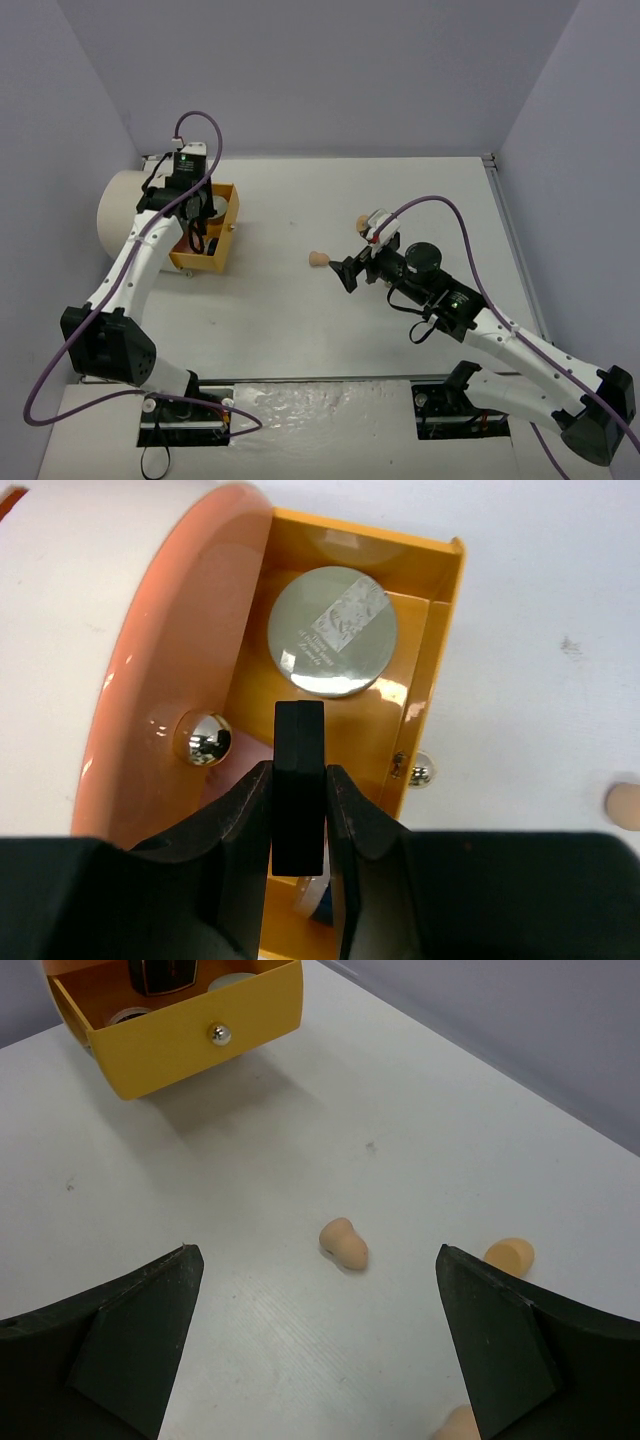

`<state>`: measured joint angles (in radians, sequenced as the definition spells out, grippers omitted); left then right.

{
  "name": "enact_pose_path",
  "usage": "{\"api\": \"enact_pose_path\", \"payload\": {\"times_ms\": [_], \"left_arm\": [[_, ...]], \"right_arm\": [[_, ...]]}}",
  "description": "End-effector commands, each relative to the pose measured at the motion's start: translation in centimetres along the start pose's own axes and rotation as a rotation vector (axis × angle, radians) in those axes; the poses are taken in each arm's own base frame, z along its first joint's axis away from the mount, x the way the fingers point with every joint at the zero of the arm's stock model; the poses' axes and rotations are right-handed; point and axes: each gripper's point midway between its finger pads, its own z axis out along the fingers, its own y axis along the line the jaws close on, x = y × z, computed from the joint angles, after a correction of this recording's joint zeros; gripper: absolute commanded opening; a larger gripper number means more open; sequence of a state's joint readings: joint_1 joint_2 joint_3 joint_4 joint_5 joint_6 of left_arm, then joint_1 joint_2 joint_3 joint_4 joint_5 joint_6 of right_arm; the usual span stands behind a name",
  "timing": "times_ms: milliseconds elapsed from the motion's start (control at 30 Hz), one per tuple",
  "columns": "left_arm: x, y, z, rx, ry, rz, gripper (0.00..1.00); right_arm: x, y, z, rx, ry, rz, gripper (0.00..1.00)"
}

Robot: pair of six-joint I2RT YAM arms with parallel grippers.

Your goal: Organize the makeup

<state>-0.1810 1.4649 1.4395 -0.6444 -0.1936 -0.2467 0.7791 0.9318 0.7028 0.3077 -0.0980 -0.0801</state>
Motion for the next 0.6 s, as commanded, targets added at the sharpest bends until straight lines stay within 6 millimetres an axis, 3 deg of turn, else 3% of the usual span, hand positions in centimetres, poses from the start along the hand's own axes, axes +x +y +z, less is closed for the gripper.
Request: {"api": "enact_pose_path", "payload": {"times_ms": [0, 400, 567], "left_arm": [[-5.1, -0.9, -1.9, 0.072, -0.178, 0.003, 0.00], [-6.9, -0.5, 1.5, -0.102, -0.176, 0.112, 0.00], [-5.9, -0.1, 3.2, -0.200, -0.131, 0.158, 0.03]], "right_arm": [[-2.6, -0.1, 0.0, -0.005, -0.095, 0.004, 1.00], [-2.0, -0.5, 0.0, 0.003, -0.082, 0.015, 1.00], [-1.8, -0.7, 0.0, 0.002, -0.080, 0.018, 1.00]]}}
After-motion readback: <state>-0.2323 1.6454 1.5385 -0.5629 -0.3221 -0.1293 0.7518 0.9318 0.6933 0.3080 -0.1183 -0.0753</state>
